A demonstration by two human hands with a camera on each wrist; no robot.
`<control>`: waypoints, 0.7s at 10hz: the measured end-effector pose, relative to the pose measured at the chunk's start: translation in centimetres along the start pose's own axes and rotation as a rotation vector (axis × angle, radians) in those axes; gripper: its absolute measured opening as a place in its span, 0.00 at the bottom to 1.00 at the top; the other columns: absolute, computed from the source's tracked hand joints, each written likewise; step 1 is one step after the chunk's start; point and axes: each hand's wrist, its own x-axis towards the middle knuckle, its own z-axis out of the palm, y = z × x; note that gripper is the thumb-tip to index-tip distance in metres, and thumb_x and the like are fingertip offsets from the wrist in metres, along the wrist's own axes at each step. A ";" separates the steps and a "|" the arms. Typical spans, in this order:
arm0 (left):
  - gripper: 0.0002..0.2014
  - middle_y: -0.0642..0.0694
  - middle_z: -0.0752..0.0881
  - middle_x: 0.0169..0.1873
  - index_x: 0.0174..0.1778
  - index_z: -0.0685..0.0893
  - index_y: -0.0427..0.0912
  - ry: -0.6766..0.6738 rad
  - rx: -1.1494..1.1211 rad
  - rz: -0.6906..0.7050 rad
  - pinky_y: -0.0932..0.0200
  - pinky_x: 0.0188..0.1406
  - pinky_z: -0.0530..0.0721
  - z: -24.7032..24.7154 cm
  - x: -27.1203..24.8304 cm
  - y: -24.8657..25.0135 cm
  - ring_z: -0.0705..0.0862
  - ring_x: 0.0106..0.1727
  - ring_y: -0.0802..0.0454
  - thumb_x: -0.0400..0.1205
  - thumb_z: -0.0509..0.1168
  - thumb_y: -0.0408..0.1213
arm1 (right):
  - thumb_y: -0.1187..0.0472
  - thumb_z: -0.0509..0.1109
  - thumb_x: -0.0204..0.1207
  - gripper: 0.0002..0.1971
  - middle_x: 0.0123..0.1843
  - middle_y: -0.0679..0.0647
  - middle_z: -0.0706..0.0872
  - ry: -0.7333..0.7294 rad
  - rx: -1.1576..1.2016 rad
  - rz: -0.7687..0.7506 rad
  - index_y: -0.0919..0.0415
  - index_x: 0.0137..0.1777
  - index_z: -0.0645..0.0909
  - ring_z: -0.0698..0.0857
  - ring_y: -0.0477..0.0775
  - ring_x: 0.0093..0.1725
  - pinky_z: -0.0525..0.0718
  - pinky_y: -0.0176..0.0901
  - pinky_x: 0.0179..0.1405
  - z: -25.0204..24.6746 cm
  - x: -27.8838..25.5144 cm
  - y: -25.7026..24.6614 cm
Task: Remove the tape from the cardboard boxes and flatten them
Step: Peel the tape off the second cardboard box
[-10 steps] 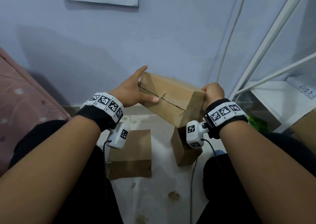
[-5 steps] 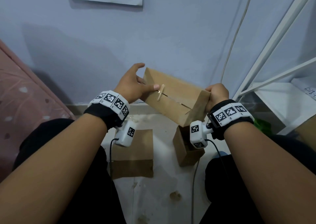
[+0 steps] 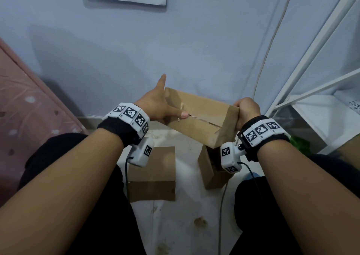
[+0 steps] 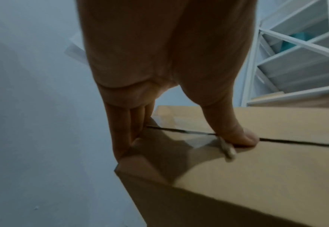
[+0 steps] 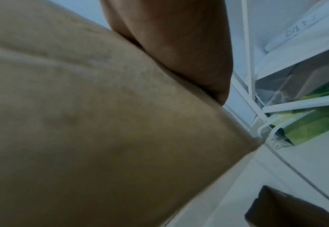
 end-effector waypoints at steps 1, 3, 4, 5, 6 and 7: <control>0.72 0.40 0.78 0.77 0.89 0.45 0.63 0.050 -0.005 0.005 0.44 0.72 0.82 -0.5 0.2 -0.3 0.80 0.74 0.40 0.58 0.89 0.54 | 0.63 0.66 0.69 0.17 0.48 0.55 0.84 0.049 0.135 0.051 0.62 0.59 0.78 0.85 0.60 0.53 0.85 0.53 0.58 -0.2 2.7 0.7; 0.58 0.43 0.80 0.74 0.87 0.60 0.55 0.251 0.016 -0.021 0.54 0.65 0.78 0.3 0.1 -0.3 0.80 0.73 0.42 0.64 0.87 0.51 | 0.46 0.62 0.80 0.20 0.67 0.57 0.79 -0.103 0.092 0.148 0.56 0.67 0.76 0.78 0.63 0.70 0.70 0.71 0.76 1.7 -3.2 0.4; 0.51 0.43 0.85 0.67 0.83 0.68 0.54 0.335 -0.001 -0.006 0.55 0.65 0.80 0.3 0.2 -0.7 0.84 0.68 0.42 0.65 0.86 0.49 | 0.42 0.56 0.82 0.18 0.64 0.55 0.85 -0.269 0.060 0.164 0.51 0.58 0.81 0.82 0.70 0.66 0.67 0.81 0.74 2.7 -4.8 0.6; 0.46 0.43 0.90 0.57 0.83 0.71 0.54 0.306 -0.075 0.026 0.48 0.62 0.87 0.1 0.2 -0.9 0.88 0.58 0.44 0.69 0.85 0.40 | 0.36 0.54 0.82 0.23 0.52 0.55 0.88 -0.275 0.110 0.145 0.50 0.52 0.84 0.87 0.69 0.56 0.71 0.86 0.70 2.6 -4.4 0.6; 0.43 0.46 0.91 0.52 0.85 0.68 0.57 0.251 -0.137 0.042 0.45 0.63 0.88 -0.3 0.4 -1.2 0.90 0.55 0.49 0.75 0.80 0.35 | 0.32 0.55 0.83 0.23 0.43 0.53 0.85 -0.247 0.181 0.135 0.49 0.46 0.80 0.87 0.64 0.46 0.77 0.79 0.67 2.0 -3.7 0.2; 0.48 0.48 0.91 0.55 0.86 0.63 0.61 0.204 -0.196 0.018 0.43 0.67 0.86 -0.3 0.1 -1.1 0.89 0.58 0.51 0.71 0.80 0.53 | 0.32 0.58 0.83 0.23 0.36 0.51 0.83 -0.254 0.221 0.100 0.50 0.41 0.78 0.85 0.59 0.38 0.83 0.65 0.58 2.1 -3.3 0.5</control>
